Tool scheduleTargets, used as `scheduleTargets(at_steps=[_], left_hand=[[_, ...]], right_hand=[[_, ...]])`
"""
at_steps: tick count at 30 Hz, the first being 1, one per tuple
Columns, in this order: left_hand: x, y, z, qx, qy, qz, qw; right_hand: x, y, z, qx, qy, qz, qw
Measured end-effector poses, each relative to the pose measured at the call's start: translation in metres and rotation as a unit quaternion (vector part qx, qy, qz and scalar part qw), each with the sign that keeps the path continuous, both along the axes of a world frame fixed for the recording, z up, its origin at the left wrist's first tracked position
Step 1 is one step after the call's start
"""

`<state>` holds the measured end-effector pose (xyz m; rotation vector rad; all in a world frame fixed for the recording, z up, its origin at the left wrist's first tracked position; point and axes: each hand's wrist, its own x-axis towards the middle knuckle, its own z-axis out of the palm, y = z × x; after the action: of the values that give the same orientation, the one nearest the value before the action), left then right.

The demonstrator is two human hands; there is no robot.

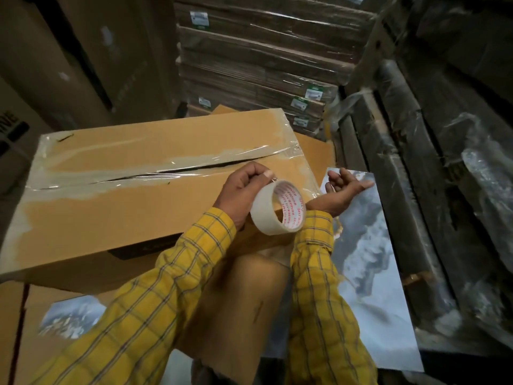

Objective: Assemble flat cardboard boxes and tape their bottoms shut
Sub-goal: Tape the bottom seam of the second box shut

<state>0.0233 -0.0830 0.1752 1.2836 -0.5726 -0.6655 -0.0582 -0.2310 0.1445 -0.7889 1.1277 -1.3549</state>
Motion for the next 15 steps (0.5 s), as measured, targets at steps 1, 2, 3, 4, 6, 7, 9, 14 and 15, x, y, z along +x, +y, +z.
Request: scheduleTargets(at_steps=[1,2,3,4,6,7,9,14,15], left_hand=[[0.000,0.000,0.000,0.000,-0.003,-0.009,1.000],[0.001,0.000,0.000,-0.001,-0.003,-0.014,1.000],[0.001,0.000,0.000,-0.002,-0.002,-0.018,1.000],[0.001,0.000,0.000,-0.005,-0.002,-0.021,1.000],[0.000,0.000,0.001,-0.010,-0.005,-0.030,0.999],[0.000,-0.001,0.002,-0.013,-0.007,-0.036,0.999],[0.000,-0.001,0.003,-0.022,-0.011,-0.053,0.998],[-0.001,0.001,0.009,-0.046,0.065,-0.079,0.994],[0.000,0.002,0.011,-0.048,0.082,-0.081,0.992]], right_hand=[[0.004,0.000,-0.006,0.008,-0.026,-0.036,0.999],[0.007,0.006,-0.007,0.006,-0.041,-0.044,0.998],[0.007,0.010,-0.012,0.021,-0.038,-0.029,0.999],[0.007,0.013,-0.020,0.047,-0.051,-0.015,0.997],[0.003,0.008,-0.058,0.097,-0.032,0.022,0.995],[-0.001,0.000,-0.079,0.117,0.011,0.058,0.991],[-0.014,-0.001,-0.102,0.163,0.172,0.115,0.965],[-0.061,0.023,-0.041,0.050,0.373,0.076,0.923],[-0.065,0.027,-0.020,0.003,0.343,0.056,0.938]])
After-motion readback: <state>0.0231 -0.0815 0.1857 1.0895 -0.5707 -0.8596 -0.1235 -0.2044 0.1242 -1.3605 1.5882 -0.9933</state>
